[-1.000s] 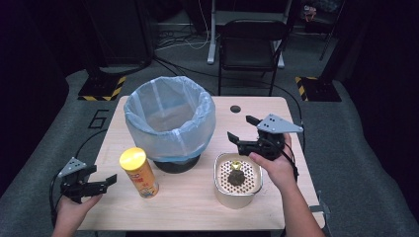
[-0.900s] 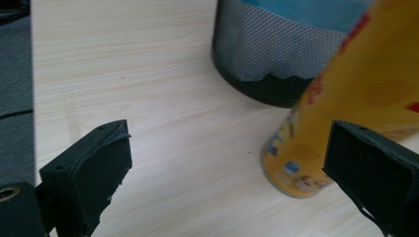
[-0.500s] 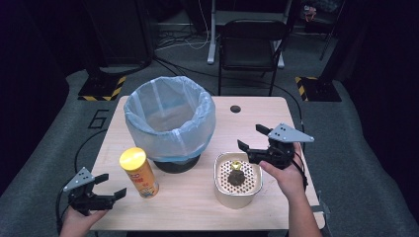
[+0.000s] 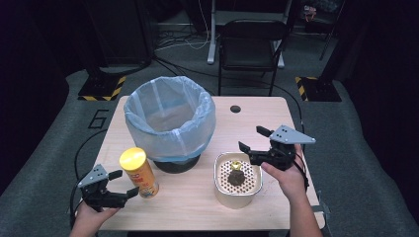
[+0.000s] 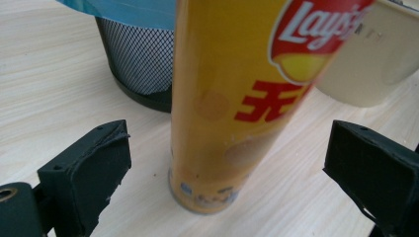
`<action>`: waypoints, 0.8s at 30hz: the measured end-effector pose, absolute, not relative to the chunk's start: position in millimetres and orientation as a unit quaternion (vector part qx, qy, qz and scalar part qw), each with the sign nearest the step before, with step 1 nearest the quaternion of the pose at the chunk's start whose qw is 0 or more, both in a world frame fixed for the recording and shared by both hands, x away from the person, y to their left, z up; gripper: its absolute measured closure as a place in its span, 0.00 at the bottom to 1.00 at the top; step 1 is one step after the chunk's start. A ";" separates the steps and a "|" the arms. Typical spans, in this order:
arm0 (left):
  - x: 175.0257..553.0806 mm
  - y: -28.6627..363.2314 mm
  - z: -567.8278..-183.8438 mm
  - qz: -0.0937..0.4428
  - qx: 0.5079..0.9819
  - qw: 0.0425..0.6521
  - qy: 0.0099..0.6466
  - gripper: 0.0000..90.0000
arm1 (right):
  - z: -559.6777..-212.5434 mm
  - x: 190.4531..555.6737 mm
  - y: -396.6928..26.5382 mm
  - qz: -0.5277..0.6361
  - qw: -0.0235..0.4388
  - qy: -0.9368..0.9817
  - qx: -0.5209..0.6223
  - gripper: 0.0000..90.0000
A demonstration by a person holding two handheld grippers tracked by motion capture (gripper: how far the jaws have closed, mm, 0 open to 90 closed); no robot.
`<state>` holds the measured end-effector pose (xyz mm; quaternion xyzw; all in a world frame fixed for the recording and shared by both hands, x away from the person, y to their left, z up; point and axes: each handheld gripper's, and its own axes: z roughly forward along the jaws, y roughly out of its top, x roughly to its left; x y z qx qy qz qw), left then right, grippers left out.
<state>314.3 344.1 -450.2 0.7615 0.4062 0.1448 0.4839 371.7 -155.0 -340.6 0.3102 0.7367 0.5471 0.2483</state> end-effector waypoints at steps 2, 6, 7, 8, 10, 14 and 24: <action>317.3 342.0 -452.4 0.144 0.762 0.481 0.408 0.04 | -340.0 370.8 -156.9 0.551 0.248 0.731 0.318 0.22; 322.9 338.9 -459.7 0.134 0.763 0.481 0.410 0.04 | -340.7 370.4 -160.6 0.552 0.247 0.729 0.322 0.22; 324.1 337.0 -462.6 0.136 0.760 0.484 0.411 0.04 | -341.1 370.4 -161.2 0.552 0.245 0.730 0.322 0.22; 324.8 336.6 -464.0 0.135 0.767 0.479 0.406 0.04 | -341.6 370.9 -161.5 0.553 0.246 0.728 0.321 0.22; 326.3 333.5 -467.9 0.134 0.771 0.476 0.401 0.04 | -342.5 370.3 -161.5 0.553 0.243 0.728 0.323 0.22; 331.1 328.1 -473.0 0.146 0.772 0.473 0.398 0.04 | -343.2 369.2 -159.6 0.548 0.248 0.732 0.320 0.22; 337.3 322.3 -480.6 0.156 0.780 0.473 0.380 0.13 | -348.7 367.1 -157.4 0.541 0.245 0.737 0.322 0.22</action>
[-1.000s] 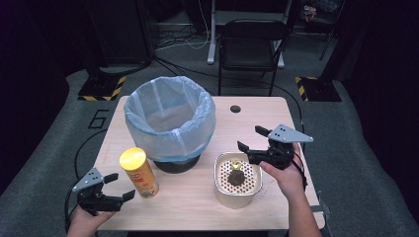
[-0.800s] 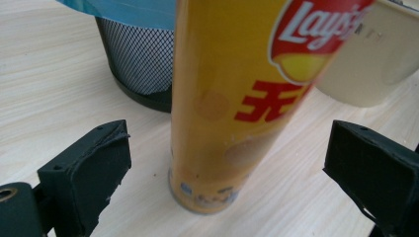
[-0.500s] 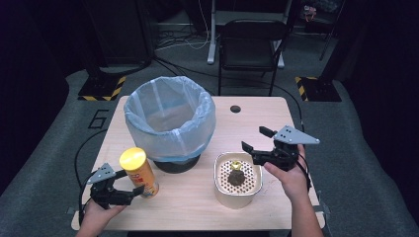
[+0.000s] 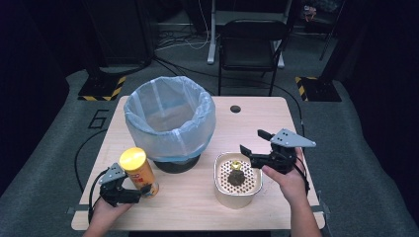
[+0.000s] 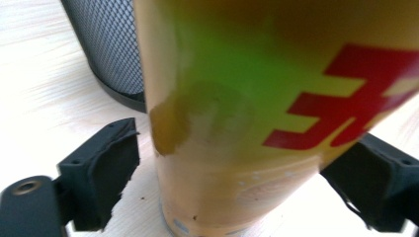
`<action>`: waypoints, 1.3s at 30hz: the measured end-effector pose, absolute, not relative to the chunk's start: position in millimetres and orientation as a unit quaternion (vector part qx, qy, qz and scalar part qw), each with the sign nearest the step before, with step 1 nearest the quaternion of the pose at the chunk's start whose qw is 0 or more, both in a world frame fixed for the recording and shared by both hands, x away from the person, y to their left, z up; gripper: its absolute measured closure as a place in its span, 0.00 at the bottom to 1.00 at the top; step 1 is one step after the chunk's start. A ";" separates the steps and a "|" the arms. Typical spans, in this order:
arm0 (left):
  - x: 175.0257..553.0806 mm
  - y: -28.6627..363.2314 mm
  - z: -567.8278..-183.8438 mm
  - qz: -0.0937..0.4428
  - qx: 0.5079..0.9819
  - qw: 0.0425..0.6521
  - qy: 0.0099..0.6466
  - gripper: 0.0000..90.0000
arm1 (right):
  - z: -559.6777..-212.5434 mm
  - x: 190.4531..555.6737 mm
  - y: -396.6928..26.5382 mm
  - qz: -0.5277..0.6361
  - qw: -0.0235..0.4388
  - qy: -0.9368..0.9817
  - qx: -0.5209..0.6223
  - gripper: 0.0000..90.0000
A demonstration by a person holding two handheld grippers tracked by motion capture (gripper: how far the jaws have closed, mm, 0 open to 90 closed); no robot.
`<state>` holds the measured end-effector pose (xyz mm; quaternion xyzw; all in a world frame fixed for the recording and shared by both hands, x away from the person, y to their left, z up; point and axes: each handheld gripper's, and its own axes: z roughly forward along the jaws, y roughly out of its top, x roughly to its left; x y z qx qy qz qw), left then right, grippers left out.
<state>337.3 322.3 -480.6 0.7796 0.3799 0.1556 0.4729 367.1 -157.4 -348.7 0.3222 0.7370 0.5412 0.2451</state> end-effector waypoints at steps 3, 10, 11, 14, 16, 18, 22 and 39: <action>337.4 321.6 -481.2 0.150 0.782 0.473 0.376 0.16 | -349.5 365.9 -157.9 0.540 0.245 0.737 0.324 0.22; 336.6 321.6 -483.2 0.168 0.788 0.467 0.363 0.24 | -352.5 366.8 -159.2 0.539 0.243 0.736 0.329 0.22; 336.1 320.3 -484.0 0.174 0.784 0.471 0.365 0.24 | -352.8 367.2 -159.2 0.540 0.242 0.736 0.328 0.22; 334.7 319.6 -482.4 0.184 0.789 0.463 0.359 0.25 | -353.3 367.5 -159.7 0.540 0.243 0.735 0.331 0.23; 333.2 318.8 -481.6 0.187 0.791 0.460 0.357 0.26 | -353.7 367.6 -160.0 0.539 0.244 0.735 0.331 0.23; 332.4 319.4 -480.3 0.189 0.799 0.452 0.349 0.26 | -354.3 367.6 -160.3 0.539 0.243 0.735 0.332 0.23; 330.9 317.5 -478.9 0.193 0.802 0.450 0.343 0.27 | -354.5 367.8 -161.6 0.539 0.244 0.734 0.333 0.23; 321.2 324.2 -452.5 0.191 0.793 0.457 0.353 0.27 | -355.7 368.3 -164.0 0.539 0.243 0.732 0.340 0.23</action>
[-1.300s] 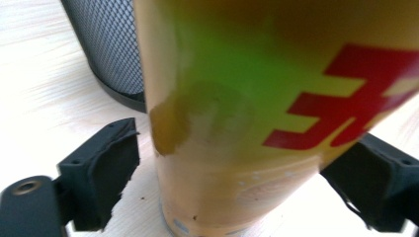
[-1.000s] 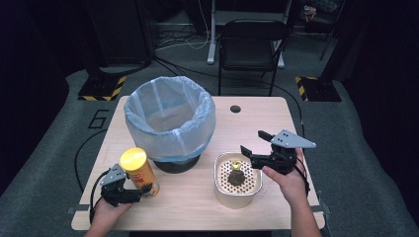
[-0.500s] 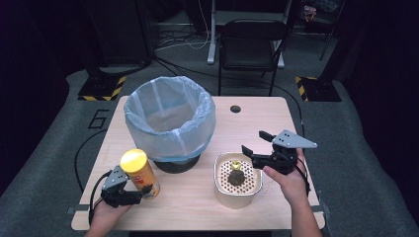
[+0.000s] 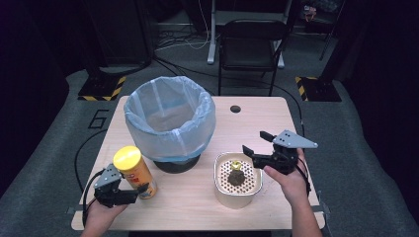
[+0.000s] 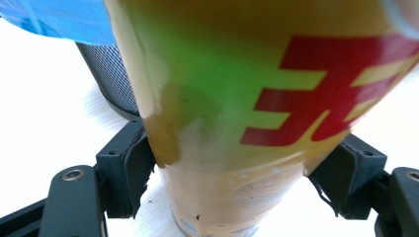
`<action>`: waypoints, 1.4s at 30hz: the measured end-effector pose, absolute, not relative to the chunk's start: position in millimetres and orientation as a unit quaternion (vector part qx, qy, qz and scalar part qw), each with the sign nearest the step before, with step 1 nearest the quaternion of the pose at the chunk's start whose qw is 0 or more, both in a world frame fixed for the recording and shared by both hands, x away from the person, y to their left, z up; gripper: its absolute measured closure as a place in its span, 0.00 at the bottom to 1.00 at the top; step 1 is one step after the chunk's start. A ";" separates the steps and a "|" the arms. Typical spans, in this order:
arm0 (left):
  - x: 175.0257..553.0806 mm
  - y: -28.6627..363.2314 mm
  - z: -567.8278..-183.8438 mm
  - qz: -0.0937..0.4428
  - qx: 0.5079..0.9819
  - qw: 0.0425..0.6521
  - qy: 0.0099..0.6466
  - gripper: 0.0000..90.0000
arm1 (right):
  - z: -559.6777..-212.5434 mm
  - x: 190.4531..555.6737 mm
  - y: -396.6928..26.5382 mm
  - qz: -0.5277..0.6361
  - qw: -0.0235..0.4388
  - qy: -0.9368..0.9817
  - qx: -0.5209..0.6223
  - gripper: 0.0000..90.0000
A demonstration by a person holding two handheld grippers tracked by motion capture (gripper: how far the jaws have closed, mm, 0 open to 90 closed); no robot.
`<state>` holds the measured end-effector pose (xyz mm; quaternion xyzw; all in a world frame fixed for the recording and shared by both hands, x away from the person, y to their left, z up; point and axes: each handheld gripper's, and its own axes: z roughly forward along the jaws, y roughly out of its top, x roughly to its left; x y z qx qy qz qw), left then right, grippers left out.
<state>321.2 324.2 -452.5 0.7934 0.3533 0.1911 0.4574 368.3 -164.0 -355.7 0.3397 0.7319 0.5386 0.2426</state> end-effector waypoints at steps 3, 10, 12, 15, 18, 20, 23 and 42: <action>319.8 327.2 -444.9 0.183 0.792 0.458 0.360 0.27 | -355.4 368.7 -165.8 0.540 0.243 0.731 0.340 0.23; 316.6 331.0 -420.8 0.172 0.790 0.460 0.367 0.27 | -355.8 369.7 -167.1 0.540 0.241 0.730 0.342 0.23; 315.9 330.7 -414.8 0.171 0.790 0.460 0.367 0.27 | -356.2 370.0 -167.6 0.540 0.241 0.730 0.343 0.23; 313.9 329.0 -400.9 0.173 0.793 0.457 0.364 0.27 | -356.6 370.8 -168.4 0.540 0.242 0.731 0.341 0.23; 312.3 327.6 -383.2 0.170 0.794 0.460 0.360 0.27 | -356.5 371.0 -169.8 0.540 0.242 0.729 0.343 0.23; 310.4 326.7 -363.3 0.164 0.796 0.460 0.357 0.27 | -356.4 371.0 -170.9 0.540 0.242 0.729 0.344 0.23; 307.2 325.1 -336.6 0.159 0.796 0.467 0.351 0.27 | -356.5 371.5 -172.9 0.543 0.241 0.726 0.347 0.23; 336.5 302.1 -229.2 0.147 0.798 0.477 0.337 0.27 | -354.4 369.5 -179.2 0.543 0.248 0.722 0.350 0.24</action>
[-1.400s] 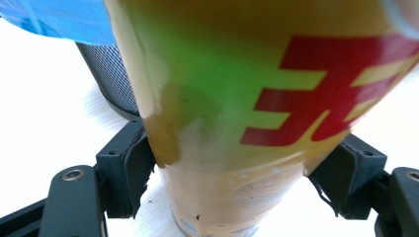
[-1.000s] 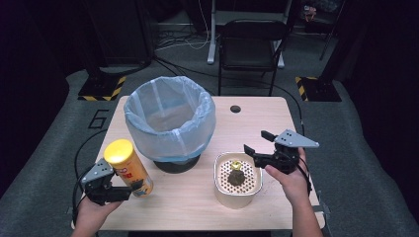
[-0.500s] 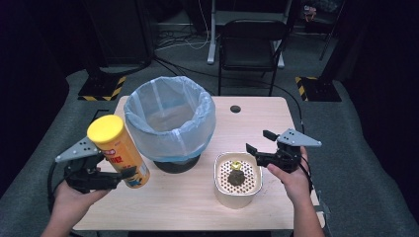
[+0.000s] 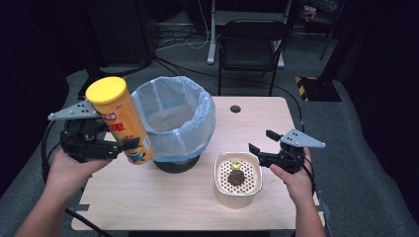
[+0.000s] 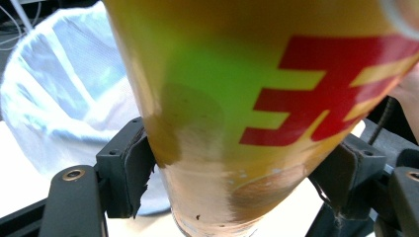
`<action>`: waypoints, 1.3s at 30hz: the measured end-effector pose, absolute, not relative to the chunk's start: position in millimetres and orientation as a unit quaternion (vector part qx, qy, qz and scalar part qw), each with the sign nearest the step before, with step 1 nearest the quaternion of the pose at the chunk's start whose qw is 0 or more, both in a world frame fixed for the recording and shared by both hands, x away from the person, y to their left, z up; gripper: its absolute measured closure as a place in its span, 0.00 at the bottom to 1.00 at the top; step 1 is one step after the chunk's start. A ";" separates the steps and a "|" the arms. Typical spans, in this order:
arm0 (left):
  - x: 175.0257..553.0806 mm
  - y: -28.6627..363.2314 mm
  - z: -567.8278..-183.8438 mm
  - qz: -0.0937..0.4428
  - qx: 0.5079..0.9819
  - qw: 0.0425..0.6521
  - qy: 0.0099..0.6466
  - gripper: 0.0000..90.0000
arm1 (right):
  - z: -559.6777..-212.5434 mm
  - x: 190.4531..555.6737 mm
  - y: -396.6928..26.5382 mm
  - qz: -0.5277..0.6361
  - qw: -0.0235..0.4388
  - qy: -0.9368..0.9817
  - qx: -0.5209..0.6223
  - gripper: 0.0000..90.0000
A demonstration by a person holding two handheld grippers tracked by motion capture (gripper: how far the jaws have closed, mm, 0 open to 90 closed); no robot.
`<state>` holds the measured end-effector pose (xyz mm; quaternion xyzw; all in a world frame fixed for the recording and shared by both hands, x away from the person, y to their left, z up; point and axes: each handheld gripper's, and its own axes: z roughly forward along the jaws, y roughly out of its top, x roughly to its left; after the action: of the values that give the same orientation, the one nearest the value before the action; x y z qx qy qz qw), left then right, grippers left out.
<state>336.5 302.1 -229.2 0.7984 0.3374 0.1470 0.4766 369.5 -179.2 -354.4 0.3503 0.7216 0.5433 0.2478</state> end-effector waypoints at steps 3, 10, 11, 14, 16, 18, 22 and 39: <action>341.1 297.3 -217.5 0.145 0.801 0.477 0.333 0.27 | -354.4 368.9 -177.1 0.542 0.247 0.725 0.346 0.24; 358.3 290.1 -200.3 0.149 0.801 0.473 0.334 0.27 | -357.8 370.4 -172.9 0.540 0.239 0.727 0.351 0.24; 360.7 289.1 -199.7 0.150 0.799 0.475 0.337 0.27 | -357.8 370.5 -173.0 0.540 0.240 0.728 0.349 0.24; 374.7 287.2 -196.4 0.151 0.795 0.480 0.340 0.27 | -357.6 370.4 -173.3 0.540 0.240 0.726 0.350 0.24; 383.0 285.8 -196.3 0.150 0.790 0.485 0.343 0.27 | -357.6 370.7 -173.4 0.540 0.241 0.726 0.349 0.24; 391.7 284.1 -196.7 0.150 0.787 0.487 0.346 0.27 | -358.0 371.2 -173.5 0.540 0.242 0.727 0.348 0.24; 413.0 277.7 -203.0 0.160 0.785 0.483 0.353 0.27 | -359.7 372.5 -173.3 0.538 0.241 0.728 0.350 0.24; 464.9 255.0 -249.5 0.159 0.797 0.435 0.388 0.26 | -363.7 375.6 -172.3 0.534 0.239 0.732 0.349 0.24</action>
<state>464.9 255.0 -249.5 0.7970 0.3877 0.1585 0.4352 375.6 -172.3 -363.7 0.3485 0.7324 0.5337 0.2393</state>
